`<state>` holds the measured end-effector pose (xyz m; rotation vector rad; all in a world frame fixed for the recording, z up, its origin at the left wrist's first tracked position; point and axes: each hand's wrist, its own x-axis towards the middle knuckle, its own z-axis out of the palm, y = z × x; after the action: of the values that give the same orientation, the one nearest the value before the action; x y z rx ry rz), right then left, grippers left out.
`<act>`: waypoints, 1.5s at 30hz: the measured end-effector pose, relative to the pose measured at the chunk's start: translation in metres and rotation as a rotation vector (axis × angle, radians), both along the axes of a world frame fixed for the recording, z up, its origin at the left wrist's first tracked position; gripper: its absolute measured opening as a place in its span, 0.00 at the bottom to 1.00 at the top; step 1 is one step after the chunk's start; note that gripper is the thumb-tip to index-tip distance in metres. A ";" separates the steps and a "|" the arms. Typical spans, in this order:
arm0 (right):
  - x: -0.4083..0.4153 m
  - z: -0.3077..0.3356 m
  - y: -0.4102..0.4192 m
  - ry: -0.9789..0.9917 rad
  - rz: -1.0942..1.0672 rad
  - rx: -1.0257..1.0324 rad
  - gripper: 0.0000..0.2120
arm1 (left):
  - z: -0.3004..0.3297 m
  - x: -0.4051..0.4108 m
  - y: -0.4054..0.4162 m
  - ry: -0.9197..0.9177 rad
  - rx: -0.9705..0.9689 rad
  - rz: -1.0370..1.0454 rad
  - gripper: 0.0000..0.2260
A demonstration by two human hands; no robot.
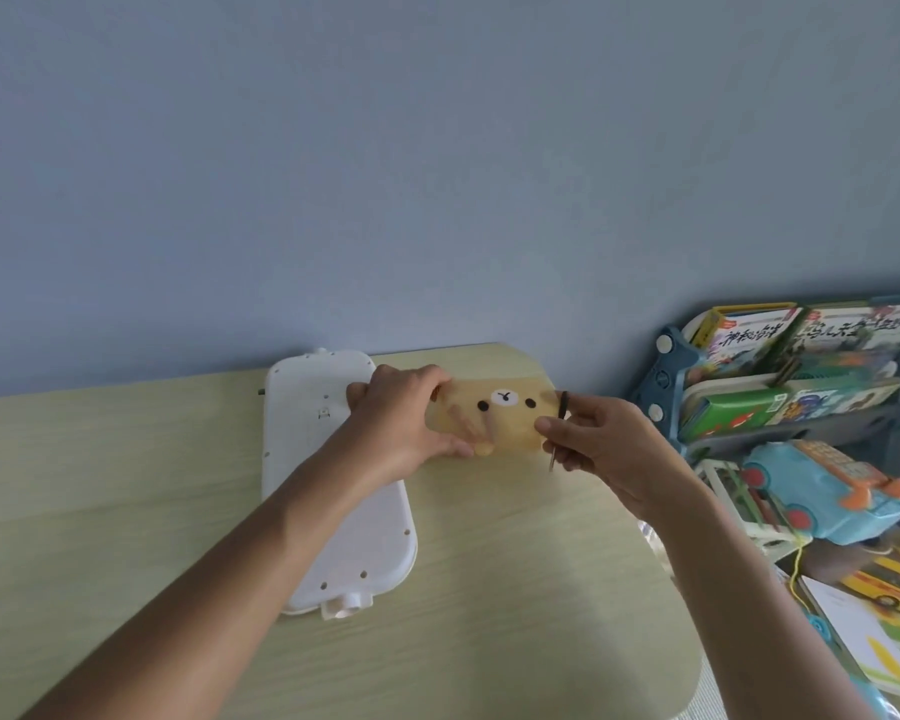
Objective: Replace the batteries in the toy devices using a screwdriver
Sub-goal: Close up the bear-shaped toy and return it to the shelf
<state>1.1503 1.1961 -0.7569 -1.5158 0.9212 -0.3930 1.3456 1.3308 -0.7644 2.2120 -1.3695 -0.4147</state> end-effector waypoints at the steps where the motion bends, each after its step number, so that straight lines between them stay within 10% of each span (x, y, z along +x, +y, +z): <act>1: 0.000 0.009 -0.002 -0.032 -0.008 -0.014 0.13 | 0.006 0.003 0.000 0.133 -0.062 -0.006 0.27; 8: -0.012 0.129 -0.012 -0.084 -0.087 -0.051 0.11 | 0.116 -0.012 -0.017 0.659 -0.308 -0.034 0.29; 28: -0.255 0.731 0.049 -0.051 -0.550 -0.331 0.12 | 0.716 -0.223 -0.066 0.732 -0.282 -0.549 0.42; 45: -0.681 0.815 0.070 -0.024 -1.107 -0.414 0.13 | 0.807 -0.671 -0.165 0.841 -0.107 -1.160 0.39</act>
<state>0.4693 1.2662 0.0583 -1.2110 1.6872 -1.4569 0.6748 1.1656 0.0423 0.7112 -1.8763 -1.3956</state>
